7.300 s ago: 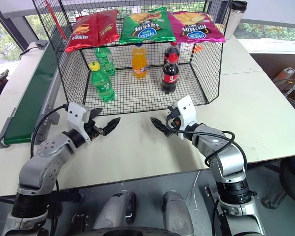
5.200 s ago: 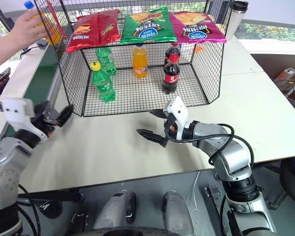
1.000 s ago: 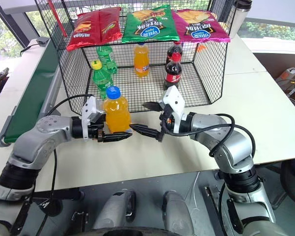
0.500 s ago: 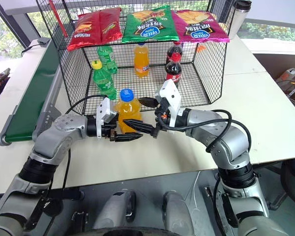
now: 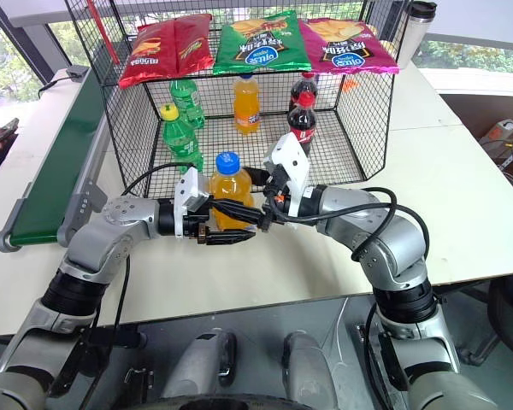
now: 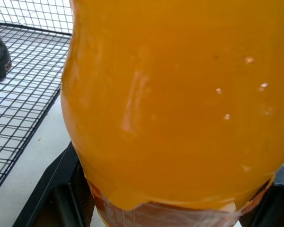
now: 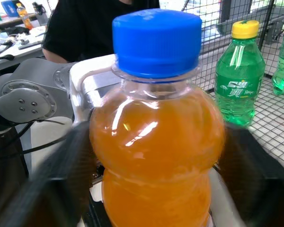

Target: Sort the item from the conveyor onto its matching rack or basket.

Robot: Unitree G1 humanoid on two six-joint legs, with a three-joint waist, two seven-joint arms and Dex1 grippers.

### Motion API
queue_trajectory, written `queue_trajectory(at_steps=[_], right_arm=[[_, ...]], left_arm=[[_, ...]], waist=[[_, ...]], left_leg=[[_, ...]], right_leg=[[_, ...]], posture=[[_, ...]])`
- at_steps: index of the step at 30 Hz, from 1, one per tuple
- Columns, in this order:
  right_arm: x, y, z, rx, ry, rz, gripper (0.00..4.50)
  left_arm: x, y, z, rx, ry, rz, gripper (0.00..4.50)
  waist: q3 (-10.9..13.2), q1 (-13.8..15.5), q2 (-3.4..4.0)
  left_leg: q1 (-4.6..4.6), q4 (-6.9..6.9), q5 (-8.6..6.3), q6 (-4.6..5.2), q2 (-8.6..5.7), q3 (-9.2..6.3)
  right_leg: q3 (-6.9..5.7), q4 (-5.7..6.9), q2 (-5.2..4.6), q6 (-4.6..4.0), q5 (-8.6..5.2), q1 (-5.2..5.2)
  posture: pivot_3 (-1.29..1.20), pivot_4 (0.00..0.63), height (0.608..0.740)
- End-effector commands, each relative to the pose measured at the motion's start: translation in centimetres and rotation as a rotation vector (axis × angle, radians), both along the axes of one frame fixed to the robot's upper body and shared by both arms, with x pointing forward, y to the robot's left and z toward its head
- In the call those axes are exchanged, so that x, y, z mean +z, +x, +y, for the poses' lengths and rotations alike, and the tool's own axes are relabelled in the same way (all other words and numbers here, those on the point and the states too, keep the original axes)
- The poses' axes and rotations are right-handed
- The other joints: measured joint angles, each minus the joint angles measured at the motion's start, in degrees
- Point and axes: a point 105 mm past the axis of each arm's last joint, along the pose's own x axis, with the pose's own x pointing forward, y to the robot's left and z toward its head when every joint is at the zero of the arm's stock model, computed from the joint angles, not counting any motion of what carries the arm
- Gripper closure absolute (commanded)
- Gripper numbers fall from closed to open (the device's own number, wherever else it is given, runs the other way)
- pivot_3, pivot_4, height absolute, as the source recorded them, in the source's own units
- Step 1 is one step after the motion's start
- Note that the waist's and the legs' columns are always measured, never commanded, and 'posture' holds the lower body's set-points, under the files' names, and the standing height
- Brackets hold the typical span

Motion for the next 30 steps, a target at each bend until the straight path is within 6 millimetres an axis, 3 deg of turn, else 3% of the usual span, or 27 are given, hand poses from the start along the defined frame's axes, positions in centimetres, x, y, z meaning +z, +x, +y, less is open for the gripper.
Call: queue_trajectory(at_steps=[1, 15, 18, 30], right_arm=[[0.62, 0.05, 0.10, -0.006, 0.014, -0.035, 2.00], [0.22, 0.63, -0.22, -0.042, -0.003, -0.039, 2.00], [0.13, 0.66, -0.26, -0.045, -0.005, -0.040, 2.00], [0.09, 0.82, -0.40, -0.060, -0.006, -0.045, 2.00]], left_arm=[[2.10, -0.26, -0.46, -0.033, -0.033, -0.074, 1.52], [2.18, 0.61, -0.43, 0.030, -0.037, -0.109, 1.52], [2.14, 0.66, -0.50, 0.028, -0.028, -0.100, 0.09], [2.18, 0.04, -0.04, 0.000, -0.006, -0.060, 0.04]], waist=[[0.0, 0.0, 0.00], [0.0, 0.0, 0.00], [0.0, 0.1, 0.00], [0.0, -0.1, 0.00]], left_leg=[[0.00, 0.01, 0.00, 0.00, 0.00, 0.00], [0.00, 0.04, 0.00, 0.00, 0.00, 0.00], [0.00, 0.04, 0.00, 0.00, 0.00, 0.00], [-0.01, 0.06, -0.01, 0.01, 0.06, -0.02]], right_leg=[[0.00, 0.00, 0.00, 0.00, 0.00, 0.00], [0.00, 0.00, 0.00, 0.00, 0.00, 0.02], [0.00, 0.00, 0.00, 0.00, 0.00, 0.02], [0.00, 0.00, 0.07, 0.00, 0.00, 0.03]], posture=[[0.00, 0.150, 0.739], [0.00, 0.150, 0.739], [0.00, 0.150, 0.739], [0.00, 0.150, 0.739]])
